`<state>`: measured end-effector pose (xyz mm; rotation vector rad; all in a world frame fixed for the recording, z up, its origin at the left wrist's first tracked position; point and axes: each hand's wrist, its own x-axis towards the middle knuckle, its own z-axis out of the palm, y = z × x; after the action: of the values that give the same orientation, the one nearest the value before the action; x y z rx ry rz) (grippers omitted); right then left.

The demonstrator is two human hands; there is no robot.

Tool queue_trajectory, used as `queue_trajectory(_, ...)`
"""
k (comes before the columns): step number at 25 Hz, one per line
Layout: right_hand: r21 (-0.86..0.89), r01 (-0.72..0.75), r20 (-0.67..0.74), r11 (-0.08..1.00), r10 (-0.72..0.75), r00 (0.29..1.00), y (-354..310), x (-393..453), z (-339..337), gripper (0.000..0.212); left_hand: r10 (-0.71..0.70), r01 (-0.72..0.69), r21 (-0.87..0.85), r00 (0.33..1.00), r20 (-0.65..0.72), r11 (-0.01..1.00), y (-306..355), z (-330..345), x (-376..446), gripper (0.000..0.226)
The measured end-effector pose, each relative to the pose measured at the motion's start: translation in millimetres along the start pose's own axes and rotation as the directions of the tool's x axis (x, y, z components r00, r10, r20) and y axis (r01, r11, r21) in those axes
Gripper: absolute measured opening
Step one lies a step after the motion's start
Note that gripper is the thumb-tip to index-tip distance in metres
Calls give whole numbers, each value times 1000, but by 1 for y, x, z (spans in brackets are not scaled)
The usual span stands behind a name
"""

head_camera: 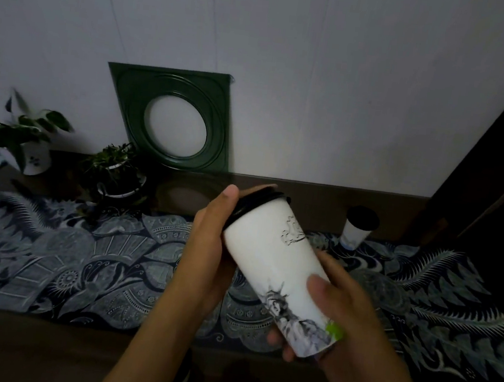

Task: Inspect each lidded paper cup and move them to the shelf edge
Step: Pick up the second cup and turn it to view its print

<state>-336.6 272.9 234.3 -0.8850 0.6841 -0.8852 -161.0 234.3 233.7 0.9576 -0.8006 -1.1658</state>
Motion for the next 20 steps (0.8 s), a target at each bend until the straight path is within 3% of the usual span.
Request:
queue_trajectory(1,98,-65,42,993,61,997,1,0,1,73,-1,1,8,1000,2,1000,0,1,0,41)
queue_trajectory(3,99,-72,33,992,69,997,2,-1,-1,71,5,-5,32,1000,-10,999,1,4,-1,36)
queue_trajectory(4,-41,-26,-28,999,25,999,2,-1,-2,72,16,-15,48,999,-28,999,1,5,-1,35)
queue_trajectory(5,-298,36,-91,954,-66,994,2,-1,-2,73,33,-30,73,998,-44,997,1,5,0,34)
queue_trajectory(6,-614,100,-96,783,-200,975,1,-2,-1,78,51,-45,101,997,-54,994,0,6,0,32)
queue_trajectory(7,-860,137,-33,492,-321,946,2,-1,-1,84,61,-52,126,996,-63,991,-1,7,1,31)
queue_trajectory(8,-961,160,60,227,-393,918,4,0,-1,89,55,-44,145,995,-77,988,-2,8,1,29)
queue_trajectory(9,-980,174,120,93,-418,900,6,1,-2,91,43,-29,154,995,-88,988,-3,8,0,28)
queue_trajectory(10,-980,192,152,47,-437,886,8,2,-3,91,37,-23,157,995,-88,987,-3,8,0,28)
queue_trajectory(11,-976,211,161,62,-453,877,8,2,-4,90,42,-30,160,996,-76,987,-3,6,0,29)
queue_trajectory(12,-959,226,128,172,-449,884,7,1,-4,89,59,-49,167,997,-55,985,-3,4,0,32)
queue_trajectory(14,-772,201,-1,603,-316,949,2,3,-7,84,106,-103,173,994,-6,980,-3,-2,-1,41)
queue_trajectory(16,-402,134,-8,906,-150,989,-4,4,-11,67,130,-133,134,991,31,982,-3,-5,-2,44)
queue_trajectory(18,-73,-11,48,997,14,999,-7,4,-9,48,131,-133,97,991,28,986,-4,-4,-3,40)
queue_trajectory(20,23,-90,67,996,89,994,-6,3,-7,45,120,-117,92,992,-24,989,-4,-2,-4,37)
